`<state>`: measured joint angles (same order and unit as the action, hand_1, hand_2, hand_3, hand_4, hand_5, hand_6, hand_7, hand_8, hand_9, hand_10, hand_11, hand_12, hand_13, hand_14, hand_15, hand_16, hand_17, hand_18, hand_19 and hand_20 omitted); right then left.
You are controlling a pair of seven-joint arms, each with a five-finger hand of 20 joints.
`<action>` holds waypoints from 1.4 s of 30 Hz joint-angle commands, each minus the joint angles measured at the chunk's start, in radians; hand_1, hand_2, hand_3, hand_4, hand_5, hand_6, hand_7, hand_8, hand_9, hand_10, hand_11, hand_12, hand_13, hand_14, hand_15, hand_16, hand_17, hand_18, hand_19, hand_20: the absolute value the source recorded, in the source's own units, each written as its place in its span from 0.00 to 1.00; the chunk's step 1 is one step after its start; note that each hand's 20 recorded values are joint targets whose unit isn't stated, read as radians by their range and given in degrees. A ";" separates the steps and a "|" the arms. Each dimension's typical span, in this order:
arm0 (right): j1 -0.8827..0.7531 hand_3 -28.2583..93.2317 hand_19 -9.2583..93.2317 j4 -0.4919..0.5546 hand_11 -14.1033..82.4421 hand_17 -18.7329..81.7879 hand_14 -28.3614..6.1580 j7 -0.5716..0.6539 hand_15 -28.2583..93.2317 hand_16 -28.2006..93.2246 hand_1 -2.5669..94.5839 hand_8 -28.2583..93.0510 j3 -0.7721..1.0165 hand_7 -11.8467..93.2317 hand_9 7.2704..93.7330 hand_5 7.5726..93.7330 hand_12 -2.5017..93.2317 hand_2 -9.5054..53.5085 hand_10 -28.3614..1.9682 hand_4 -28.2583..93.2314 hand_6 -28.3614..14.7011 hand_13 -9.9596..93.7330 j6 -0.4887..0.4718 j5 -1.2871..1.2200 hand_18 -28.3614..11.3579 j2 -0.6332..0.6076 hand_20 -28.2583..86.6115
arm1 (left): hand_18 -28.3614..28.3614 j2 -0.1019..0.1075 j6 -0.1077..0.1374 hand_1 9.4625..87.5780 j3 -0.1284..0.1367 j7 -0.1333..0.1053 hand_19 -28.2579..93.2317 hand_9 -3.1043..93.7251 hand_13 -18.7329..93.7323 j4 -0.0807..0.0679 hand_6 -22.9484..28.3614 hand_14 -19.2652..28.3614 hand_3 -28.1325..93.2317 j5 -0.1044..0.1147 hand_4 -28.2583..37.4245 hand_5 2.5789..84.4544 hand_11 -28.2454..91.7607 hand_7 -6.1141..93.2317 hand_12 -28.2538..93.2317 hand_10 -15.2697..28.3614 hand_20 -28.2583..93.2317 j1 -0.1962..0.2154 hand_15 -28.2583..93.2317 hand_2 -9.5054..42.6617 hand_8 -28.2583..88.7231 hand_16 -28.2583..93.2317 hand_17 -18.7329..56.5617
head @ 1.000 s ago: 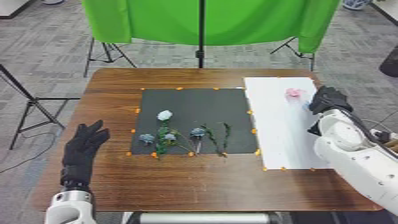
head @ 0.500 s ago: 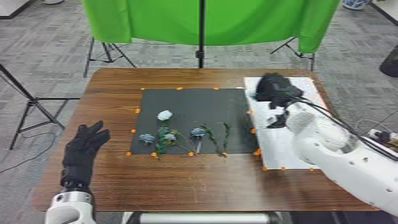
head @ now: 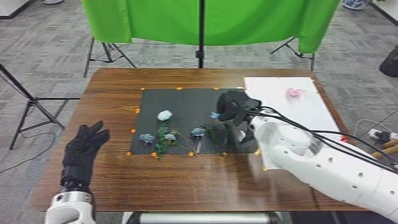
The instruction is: Arrange flowers
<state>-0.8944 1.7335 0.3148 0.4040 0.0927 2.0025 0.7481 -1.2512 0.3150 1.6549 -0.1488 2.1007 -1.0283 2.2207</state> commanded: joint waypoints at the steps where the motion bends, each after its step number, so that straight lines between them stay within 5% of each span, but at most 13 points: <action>1: -0.005 0.69 1.00 -0.001 0.25 0.83 0.77 0.009 0.71 0.51 0.61 0.29 0.011 0.30 0.85 0.74 0.38 0.00 0.63 0.08 0.68 0.97 -0.043 0.026 0.46 -0.010 0.72 | 0.73 0.003 -0.008 0.17 0.001 0.017 0.32 0.51 0.45 -0.002 0.56 0.77 0.72 -0.005 0.00 0.53 0.39 0.15 0.32 0.68 0.38 0.009 0.41 0.40 0.19 0.22 0.27; 12: -0.026 0.77 1.00 0.046 0.33 0.80 0.75 0.000 0.71 0.51 0.49 0.16 0.089 0.27 0.68 0.57 0.25 0.00 0.55 0.07 0.67 0.94 -0.182 0.031 0.46 -0.032 0.71 | 0.73 -0.003 -0.009 0.17 0.000 0.015 0.32 0.49 0.44 -0.002 0.56 0.77 0.73 -0.009 0.00 0.52 0.39 0.15 0.31 0.69 0.38 0.004 0.40 0.39 0.19 0.22 0.27; 16: -0.068 0.77 1.00 0.050 0.31 0.78 0.73 0.062 0.70 0.50 0.46 0.16 0.201 0.26 0.64 0.52 0.25 0.00 0.52 0.07 0.66 0.92 -0.125 0.042 0.43 -0.037 0.70 | 0.73 -0.003 -0.009 0.17 -0.001 0.015 0.32 0.49 0.44 -0.004 0.56 0.76 0.72 -0.009 0.00 0.52 0.39 0.15 0.31 0.69 0.38 0.001 0.40 0.39 0.19 0.22 0.27; 20: -0.059 0.78 1.00 -0.014 0.29 0.76 0.67 0.209 0.71 0.50 0.42 0.17 0.286 0.23 0.60 0.49 0.25 0.00 0.44 0.08 0.63 0.89 -0.161 0.054 0.39 -0.020 0.69 | 0.73 -0.004 -0.008 0.17 0.001 0.012 0.32 0.50 0.44 -0.001 0.56 0.77 0.72 -0.008 0.00 0.52 0.39 0.15 0.31 0.68 0.38 0.008 0.41 0.39 0.19 0.23 0.27; 24: -0.019 0.77 0.99 -0.146 0.22 0.73 0.60 0.312 0.71 0.49 0.39 0.19 0.270 0.18 0.46 0.40 0.25 0.00 0.34 0.09 0.57 0.85 -0.177 0.080 0.36 0.002 0.66 | 0.73 -0.004 -0.006 0.17 -0.002 0.012 0.32 0.50 0.44 -0.001 0.56 0.77 0.73 -0.007 0.00 0.52 0.39 0.16 0.31 0.68 0.38 0.007 0.41 0.39 0.19 0.23 0.27; 31: -0.017 0.77 0.96 -0.317 0.16 0.72 0.57 0.388 0.68 0.46 0.39 0.20 0.274 0.15 0.31 0.32 0.20 0.00 0.22 0.09 0.53 0.83 -0.254 0.055 0.35 0.028 0.62 | 0.73 -0.003 -0.005 0.17 -0.003 0.010 0.32 0.50 0.45 -0.003 0.56 0.77 0.73 -0.008 0.00 0.53 0.39 0.16 0.32 0.68 0.38 0.001 0.41 0.39 0.19 0.23 0.27; 35: -0.034 0.77 0.96 -0.372 0.16 0.72 0.58 0.412 0.68 0.45 0.40 0.20 0.285 0.14 0.31 0.32 0.17 0.00 0.17 0.08 0.53 0.84 -0.271 0.032 0.36 0.045 0.60 | 0.73 -0.006 -0.007 0.17 -0.003 0.011 0.32 0.50 0.45 -0.004 0.56 0.77 0.73 -0.009 0.00 0.53 0.39 0.16 0.32 0.68 0.38 -0.001 0.41 0.38 0.19 0.23 0.27; 37: -0.042 0.76 0.96 -0.396 0.17 0.73 0.59 0.396 0.68 0.45 0.41 0.19 0.263 0.16 0.33 0.34 0.17 0.00 0.18 0.08 0.56 0.86 -0.197 0.054 0.37 0.044 0.59 | 0.73 -0.007 -0.007 0.17 -0.004 0.010 0.32 0.51 0.45 -0.004 0.55 0.77 0.73 -0.007 0.00 0.53 0.39 0.16 0.32 0.68 0.38 -0.001 0.41 0.38 0.19 0.23 0.27; 42: -0.077 0.75 0.99 -0.408 0.25 0.80 0.70 0.327 0.67 0.47 0.52 0.16 0.214 0.25 0.64 0.55 0.17 0.00 0.41 0.07 0.68 0.94 0.084 0.097 0.45 0.026 0.60 | 0.73 -0.007 -0.009 0.17 -0.002 0.007 0.32 0.51 0.45 -0.004 0.55 0.77 0.73 -0.007 0.00 0.53 0.39 0.16 0.32 0.68 0.38 0.000 0.41 0.38 0.19 0.23 0.27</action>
<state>-0.9173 1.3411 0.7080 0.6781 -0.1489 2.0402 0.7904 -1.2493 0.3137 1.6540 -0.1446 2.1000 -1.0310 2.2143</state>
